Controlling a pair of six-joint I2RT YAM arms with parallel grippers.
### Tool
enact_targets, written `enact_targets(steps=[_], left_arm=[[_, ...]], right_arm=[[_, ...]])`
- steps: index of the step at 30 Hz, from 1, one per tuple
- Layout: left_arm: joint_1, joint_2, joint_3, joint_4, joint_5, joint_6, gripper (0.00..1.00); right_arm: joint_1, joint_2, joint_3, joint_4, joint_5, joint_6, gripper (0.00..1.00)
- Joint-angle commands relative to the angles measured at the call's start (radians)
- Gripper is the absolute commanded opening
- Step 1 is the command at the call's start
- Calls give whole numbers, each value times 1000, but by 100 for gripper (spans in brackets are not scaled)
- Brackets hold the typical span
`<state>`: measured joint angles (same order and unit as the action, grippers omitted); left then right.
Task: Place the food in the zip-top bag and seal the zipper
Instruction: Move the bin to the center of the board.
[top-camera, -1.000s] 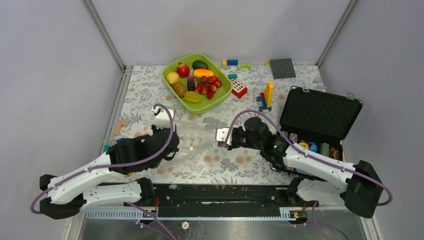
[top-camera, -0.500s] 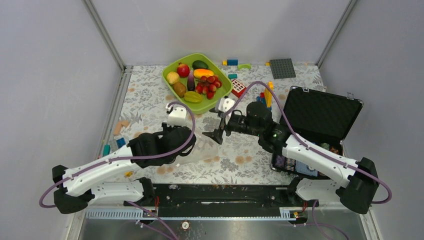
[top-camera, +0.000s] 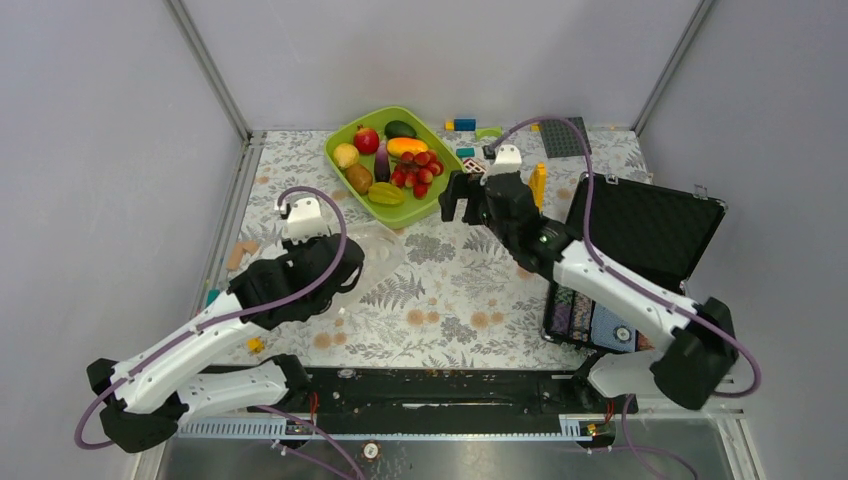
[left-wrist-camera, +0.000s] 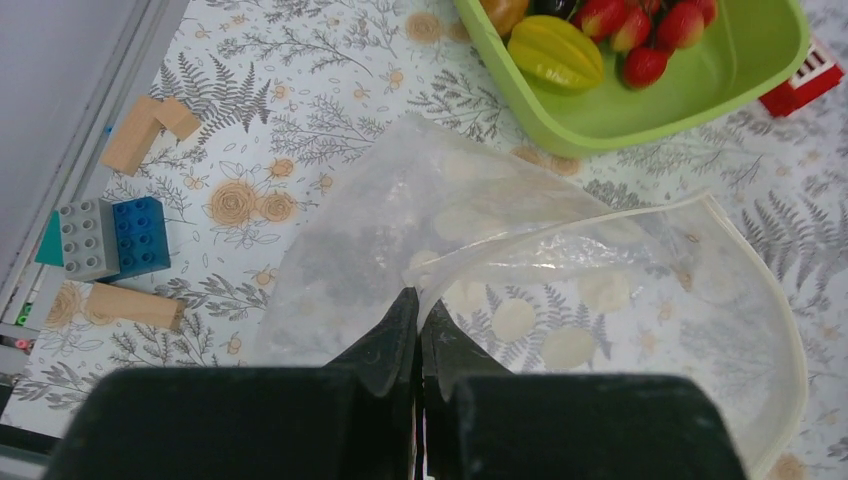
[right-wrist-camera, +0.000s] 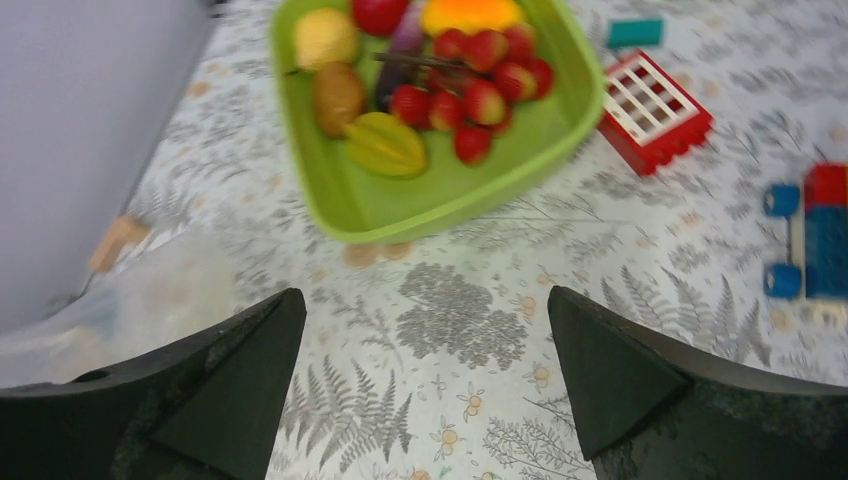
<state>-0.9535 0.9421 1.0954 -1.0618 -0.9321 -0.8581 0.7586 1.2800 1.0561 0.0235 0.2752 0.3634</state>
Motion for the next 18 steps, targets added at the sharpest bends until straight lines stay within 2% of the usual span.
enact_targets(steps=[1,6,10,14,18], left_arm=[[6,-38,-9,13,-93,-89,0],[7,-45,-26,47,-144,-84,0],[8,-51,-30,43,-178,-82,0],[11,-67,-55,43,-193,-100,0],[12,-93,-74,43,-197,-119,0]], right_arm=[[-27,152,132,-162,231,200,100],[-36,371,308,-207,257,207,100],[-49,534,473,-146,218,113,100],[-68,702,675,-225,208,99,100],[-90,848,808,-170,98,-13,100]])
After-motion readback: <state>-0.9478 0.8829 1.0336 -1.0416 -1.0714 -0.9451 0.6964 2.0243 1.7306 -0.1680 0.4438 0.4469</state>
